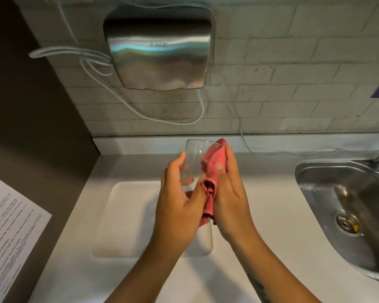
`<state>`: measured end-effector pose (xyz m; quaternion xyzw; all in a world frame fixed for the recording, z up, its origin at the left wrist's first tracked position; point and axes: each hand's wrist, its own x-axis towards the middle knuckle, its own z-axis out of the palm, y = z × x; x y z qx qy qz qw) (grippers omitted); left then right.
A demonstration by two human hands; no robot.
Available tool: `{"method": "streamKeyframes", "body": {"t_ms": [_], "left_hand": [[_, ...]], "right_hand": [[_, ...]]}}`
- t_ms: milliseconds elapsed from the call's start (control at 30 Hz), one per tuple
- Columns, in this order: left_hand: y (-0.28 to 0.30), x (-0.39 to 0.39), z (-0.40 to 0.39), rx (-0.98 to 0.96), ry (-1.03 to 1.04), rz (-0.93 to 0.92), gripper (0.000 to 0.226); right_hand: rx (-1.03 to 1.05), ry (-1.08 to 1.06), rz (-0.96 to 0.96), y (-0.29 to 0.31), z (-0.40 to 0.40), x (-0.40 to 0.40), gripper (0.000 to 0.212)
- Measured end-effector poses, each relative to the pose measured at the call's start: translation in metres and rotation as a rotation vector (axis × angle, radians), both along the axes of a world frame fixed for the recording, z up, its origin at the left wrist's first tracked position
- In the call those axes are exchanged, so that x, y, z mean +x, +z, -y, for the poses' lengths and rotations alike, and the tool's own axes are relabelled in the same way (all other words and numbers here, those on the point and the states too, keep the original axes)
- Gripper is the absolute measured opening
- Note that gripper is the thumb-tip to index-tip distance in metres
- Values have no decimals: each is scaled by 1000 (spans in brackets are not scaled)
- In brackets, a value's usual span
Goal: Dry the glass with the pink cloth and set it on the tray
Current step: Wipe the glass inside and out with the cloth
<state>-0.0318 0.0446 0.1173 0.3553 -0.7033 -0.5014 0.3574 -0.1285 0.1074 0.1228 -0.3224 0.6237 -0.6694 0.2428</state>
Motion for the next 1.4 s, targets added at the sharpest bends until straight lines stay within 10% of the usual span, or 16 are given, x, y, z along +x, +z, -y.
{"method": "streamKeyframes", "body": {"t_ms": [367,900,1400], "left_hand": [[3,-4,17,302,-107,-290,54],[2,-3,9,315,-166,-372,29],[20,0,14,275,-82,-410,47]], "right_hand": [[-9,109,-36,-18,-14,29,75],[-60,61,-32,10,6,-9,46],[-60,98,-228,4,-8,24,67]]}}
